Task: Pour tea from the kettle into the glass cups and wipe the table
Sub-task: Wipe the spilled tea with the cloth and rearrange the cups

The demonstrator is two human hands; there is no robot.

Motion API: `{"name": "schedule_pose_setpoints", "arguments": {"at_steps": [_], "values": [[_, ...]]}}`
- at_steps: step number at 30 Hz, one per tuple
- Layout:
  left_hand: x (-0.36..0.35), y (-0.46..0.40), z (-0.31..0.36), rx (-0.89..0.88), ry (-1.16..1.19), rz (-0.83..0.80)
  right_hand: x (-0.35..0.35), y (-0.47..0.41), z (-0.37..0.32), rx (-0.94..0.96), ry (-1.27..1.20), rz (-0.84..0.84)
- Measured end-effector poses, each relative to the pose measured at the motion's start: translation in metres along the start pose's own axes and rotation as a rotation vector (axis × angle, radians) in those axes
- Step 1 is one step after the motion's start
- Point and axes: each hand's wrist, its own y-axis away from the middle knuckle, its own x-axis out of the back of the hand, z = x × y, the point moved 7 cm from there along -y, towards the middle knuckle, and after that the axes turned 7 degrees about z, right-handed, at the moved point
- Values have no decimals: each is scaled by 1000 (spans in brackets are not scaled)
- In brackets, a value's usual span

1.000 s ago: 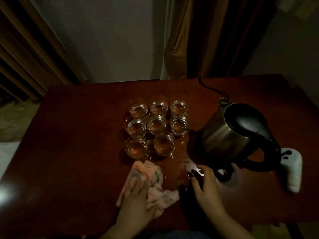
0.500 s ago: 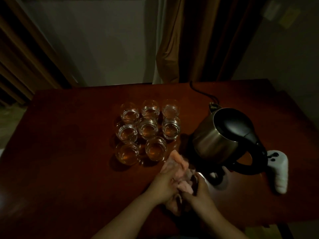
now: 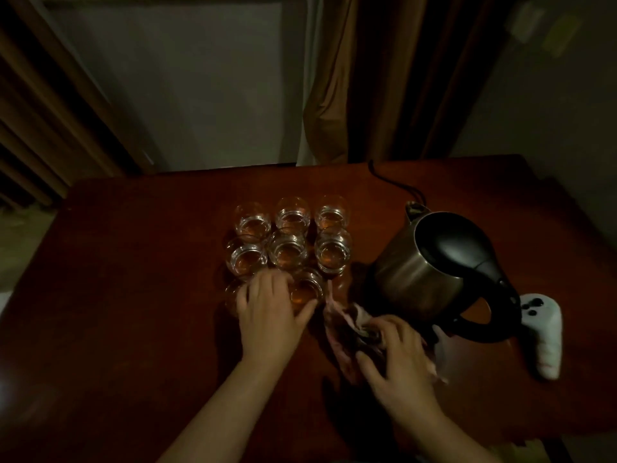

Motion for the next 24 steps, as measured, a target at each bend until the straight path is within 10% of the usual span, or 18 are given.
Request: {"name": "schedule_pose_setpoints", "arguments": {"at_steps": [7,24], "values": [[-45,-24,-1,6,-304,-318,-54,6,3,167,471,-200],[47,-55,-24,161,-58,-54,-90,-61,-33,251,455,-299]]}}
